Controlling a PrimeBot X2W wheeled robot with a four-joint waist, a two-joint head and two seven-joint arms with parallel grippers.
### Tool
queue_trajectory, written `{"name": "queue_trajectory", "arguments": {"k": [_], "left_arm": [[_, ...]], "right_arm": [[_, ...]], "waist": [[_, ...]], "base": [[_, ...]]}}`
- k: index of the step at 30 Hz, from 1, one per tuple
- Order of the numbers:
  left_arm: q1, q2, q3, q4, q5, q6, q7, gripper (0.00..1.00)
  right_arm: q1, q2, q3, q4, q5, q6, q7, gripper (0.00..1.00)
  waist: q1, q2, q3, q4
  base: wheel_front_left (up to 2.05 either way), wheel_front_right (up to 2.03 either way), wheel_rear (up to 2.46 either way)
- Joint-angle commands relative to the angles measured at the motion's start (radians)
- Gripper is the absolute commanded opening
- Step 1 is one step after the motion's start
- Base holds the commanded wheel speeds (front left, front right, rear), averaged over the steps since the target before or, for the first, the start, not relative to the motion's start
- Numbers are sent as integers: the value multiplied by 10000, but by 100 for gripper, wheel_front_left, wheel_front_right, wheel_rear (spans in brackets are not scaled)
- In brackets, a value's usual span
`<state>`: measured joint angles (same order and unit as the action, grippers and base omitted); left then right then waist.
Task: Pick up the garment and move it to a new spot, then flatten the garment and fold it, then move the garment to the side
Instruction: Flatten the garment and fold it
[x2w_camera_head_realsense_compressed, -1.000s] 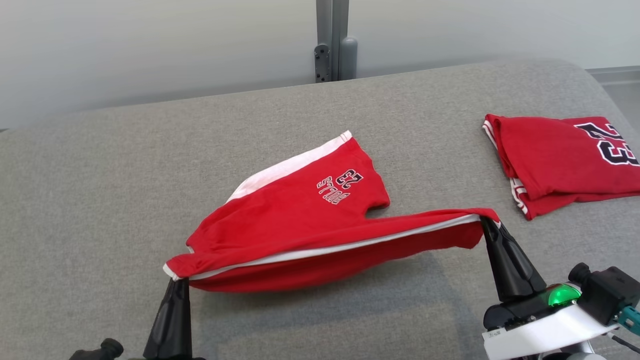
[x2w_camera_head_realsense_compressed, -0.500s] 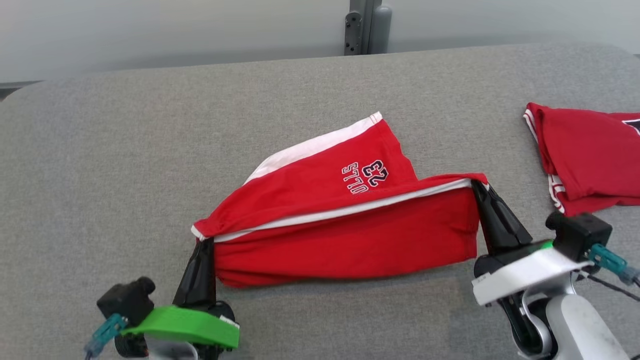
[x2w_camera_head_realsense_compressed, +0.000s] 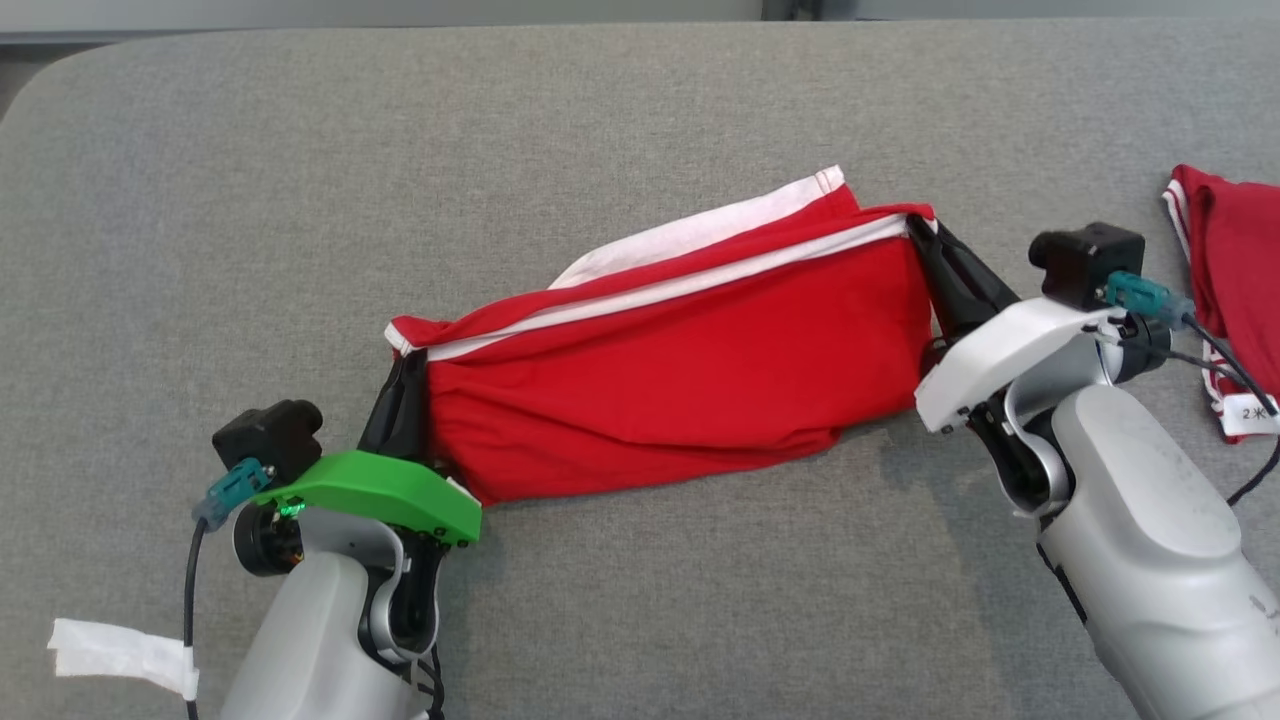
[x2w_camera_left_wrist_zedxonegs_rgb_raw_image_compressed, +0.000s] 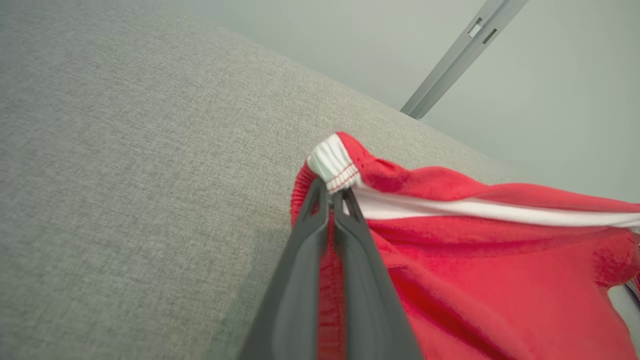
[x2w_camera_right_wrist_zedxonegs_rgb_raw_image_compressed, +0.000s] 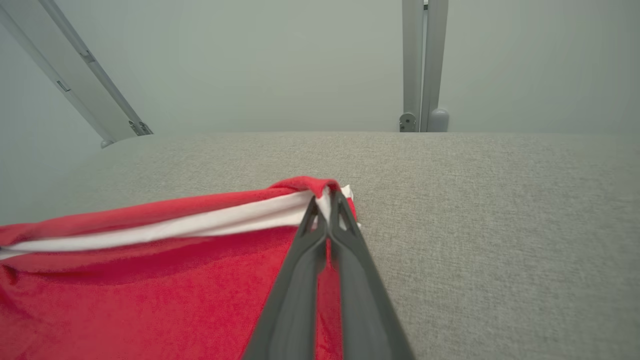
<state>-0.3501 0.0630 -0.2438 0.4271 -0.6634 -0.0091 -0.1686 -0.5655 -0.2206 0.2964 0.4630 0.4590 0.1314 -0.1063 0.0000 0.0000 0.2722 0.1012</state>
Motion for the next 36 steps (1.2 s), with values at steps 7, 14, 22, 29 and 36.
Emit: {"name": "queue_trajectory", "arguments": {"k": [7, 14, 22, 29, 36], "left_arm": [[-919, -45, -345, 851, 57, 49, -124, 0], [-1443, -96, -733, 1329, -73, 174, -282, 0], [-1512, -110, -1359, 1122, 251, 81, -654, 100], [-594, 224, -1441, -52, 868, 126, -920, 100], [979, 483, -792, -2008, 1282, 468, -958, 100]], "right_arm": [[-1800, -83, 783, 2653, 380, -14, -388, 0], [-3116, 120, 1561, 4388, 606, -14, -759, 0], [-4279, 371, 2145, 5896, 699, -14, -1185, 100], [-4520, 162, 2311, 6225, 928, -12, -1531, 100], [-4057, -329, 2571, 6057, 1271, -14, -1580, 100]], "waist": [[0, 0, 545, 536], [0, 0, 657, 632], [0, 0, 737, 828], [0, 0, 527, 816], [0, 0, 94, 607]], "base": [[0, 0, 0], [0, 0, 0], [0, 0, 0], [0, 0, 0], [0, 0, 0]]}}
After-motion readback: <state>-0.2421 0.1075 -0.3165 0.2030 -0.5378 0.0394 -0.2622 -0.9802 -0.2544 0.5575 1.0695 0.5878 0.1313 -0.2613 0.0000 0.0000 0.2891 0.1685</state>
